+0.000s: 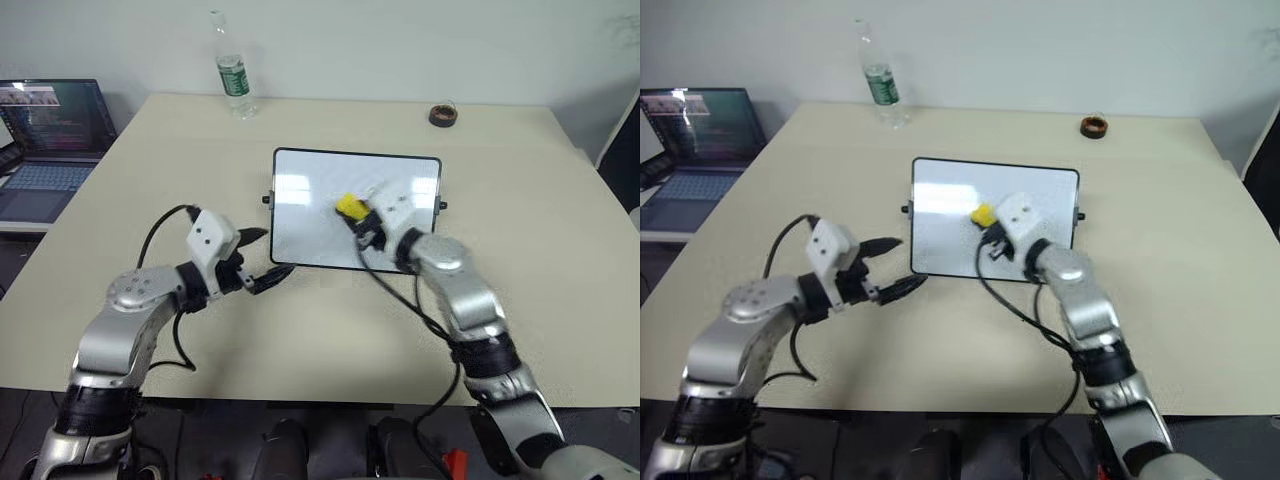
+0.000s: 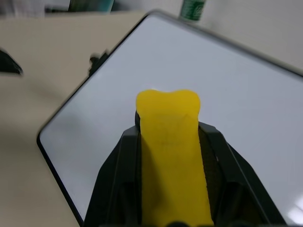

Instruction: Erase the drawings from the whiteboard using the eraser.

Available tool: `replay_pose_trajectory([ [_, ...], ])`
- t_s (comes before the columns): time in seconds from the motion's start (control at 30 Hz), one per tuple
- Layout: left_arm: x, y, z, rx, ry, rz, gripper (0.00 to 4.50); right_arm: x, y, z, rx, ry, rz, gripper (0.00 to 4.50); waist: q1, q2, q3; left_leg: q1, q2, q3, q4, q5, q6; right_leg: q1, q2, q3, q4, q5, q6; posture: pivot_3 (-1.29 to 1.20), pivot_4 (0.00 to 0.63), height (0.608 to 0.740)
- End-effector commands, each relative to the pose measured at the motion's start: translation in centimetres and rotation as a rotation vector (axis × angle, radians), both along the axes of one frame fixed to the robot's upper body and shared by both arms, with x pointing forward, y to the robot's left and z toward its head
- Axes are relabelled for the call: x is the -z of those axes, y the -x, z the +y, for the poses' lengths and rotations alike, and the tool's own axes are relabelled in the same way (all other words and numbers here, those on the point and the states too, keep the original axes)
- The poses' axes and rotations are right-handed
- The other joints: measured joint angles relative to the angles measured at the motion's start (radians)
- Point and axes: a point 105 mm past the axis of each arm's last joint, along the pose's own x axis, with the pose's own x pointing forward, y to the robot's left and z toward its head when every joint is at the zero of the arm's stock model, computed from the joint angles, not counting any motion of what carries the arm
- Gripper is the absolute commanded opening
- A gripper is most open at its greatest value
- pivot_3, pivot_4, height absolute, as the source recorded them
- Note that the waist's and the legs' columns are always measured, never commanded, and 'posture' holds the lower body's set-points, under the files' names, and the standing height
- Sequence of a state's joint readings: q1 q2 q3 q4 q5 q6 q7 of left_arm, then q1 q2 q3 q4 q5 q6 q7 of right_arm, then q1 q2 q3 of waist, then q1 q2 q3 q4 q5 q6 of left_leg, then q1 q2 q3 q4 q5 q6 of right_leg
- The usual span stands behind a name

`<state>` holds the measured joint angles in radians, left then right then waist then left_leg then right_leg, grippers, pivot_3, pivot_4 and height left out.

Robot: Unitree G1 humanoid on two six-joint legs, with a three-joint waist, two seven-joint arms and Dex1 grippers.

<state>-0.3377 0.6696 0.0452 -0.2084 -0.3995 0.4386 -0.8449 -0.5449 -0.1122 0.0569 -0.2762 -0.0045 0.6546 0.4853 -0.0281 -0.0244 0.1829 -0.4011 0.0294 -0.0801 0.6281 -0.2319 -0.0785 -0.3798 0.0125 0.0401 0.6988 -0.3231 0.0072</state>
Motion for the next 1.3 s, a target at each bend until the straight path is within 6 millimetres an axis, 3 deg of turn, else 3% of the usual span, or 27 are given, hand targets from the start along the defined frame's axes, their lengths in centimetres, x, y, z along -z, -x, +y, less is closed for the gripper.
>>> replay_pose_trajectory([
  [0.03, -1.3, 0.6, -3.1, 0.148, 0.003, -0.04, 4.5, -2.0, 2.5, -2.5, 0.052, -0.153, 0.037, 1.2, -0.001, 0.0, 0.0, 0.0, 0.0, 0.0, 0.0, 0.0, 0.0, 0.0, 0.0, 0.0, 0.0, 0.0, 0.0, 0.0, 0.15, 0.74],
  [0.13, -1.8, 0.6, -6.1, 0.286, 0.005, -0.042, 4.5, -0.8, 3.8, -6.2, 0.204, -0.096, 0.064, 1.2, -0.002, 0.0, 0.0, 0.001, -0.002, 0.001, 0.0, 0.0, 0.0, 0.0, 0.001, 0.001, 0.0, 0.0, 0.0, 0.0, 0.15, 0.74],
  [0.23, -1.6, -0.4, -9.8, 0.399, -0.018, -0.023, 4.5, 2.3, 3.7, -11.5, 0.461, -0.067, 0.156, 1.2, 0.004, 0.0, 0.0, 0.001, -0.004, 0.001, 0.001, 0.0, 0.0, 0.001, 0.003, 0.0, -0.001, 0.0, 0.0, 0.0, 0.15, 0.74],
  [0.3, -1.4, -1.1, -11.0, 0.423, -0.031, -0.021, 4.5, 3.7, 3.4, -12.6, 0.537, -0.111, 0.211, 1.2, -0.002, 0.0, 0.0, 0.001, -0.005, 0.002, 0.001, 0.0, 0.0, 0.002, 0.003, 0.001, -0.001, 0.0, 0.001, 0.0, 0.15, 0.74],
  [0.43, -1.6, -2.0, -14.9, 0.52, -0.051, -0.041, 4.5, 6.3, 1.6, -16.7, 0.783, -0.134, 0.254, 1.2, -0.022, 0.0, 0.0, 0.002, -0.003, 0.005, 0.0, 0.0, 0.0, 0.0, 0.004, 0.003, 0.001, 0.0, 0.0, 0.0, 0.15, 0.74],
  [0.6, -1.7, -1.6, -17.5, 0.636, -0.084, -0.062, 4.5, 7.2, -0.2, -17.4, 0.809, -0.12, 0.248, 1.2, -0.032, 0.002, 0.001, 0.001, -0.003, 0.008, -0.001, 0.0, 0.001, -0.002, 0.005, 0.004, 0.0, 0.0, 0.001, 0.0, 0.15, 0.74],
  [0.8, -1.3, -1.2, -18.0, 0.682, -0.115, -0.076, 4.5, 7.3, -1.4, -17.9, 0.829, -0.122, 0.234, 1.2, -0.028, 0.002, 0.001, 0.001, -0.003, 0.008, -0.001, 0.0, 0.001, -0.002, 0.005, 0.005, 0.0, 0.0, 0.001, 0.0, 0.15, 0.74],
  [1.13, -1.3, -1.1, -16.8, 0.647, -0.081, -0.074, 4.5, 7.5, -1.8, -18.7, 0.837, -0.176, 0.235, 4.48, -0.027, 0.002, 0.001, 0.001, -0.003, 0.008, -0.001, 0.0, 0.001, -0.002, 0.005, 0.005, 0.0, 0.0, 0.001, 0.0, 0.15, 0.74],
  [1.3, -1.9, -1.5, -15.5, 0.568, -0.032, -0.083, 4.5, 5.6, -1.7, -18.6, 0.793, -0.199, 0.164, 4.48, -0.027, 0.002, 0.001, 0.001, -0.003, 0.008, -0.001, 0.0, 0.001, -0.002, 0.005, 0.006, 0.001, 0.0, 0.001, 0.0, 0.15, 0.74],
])
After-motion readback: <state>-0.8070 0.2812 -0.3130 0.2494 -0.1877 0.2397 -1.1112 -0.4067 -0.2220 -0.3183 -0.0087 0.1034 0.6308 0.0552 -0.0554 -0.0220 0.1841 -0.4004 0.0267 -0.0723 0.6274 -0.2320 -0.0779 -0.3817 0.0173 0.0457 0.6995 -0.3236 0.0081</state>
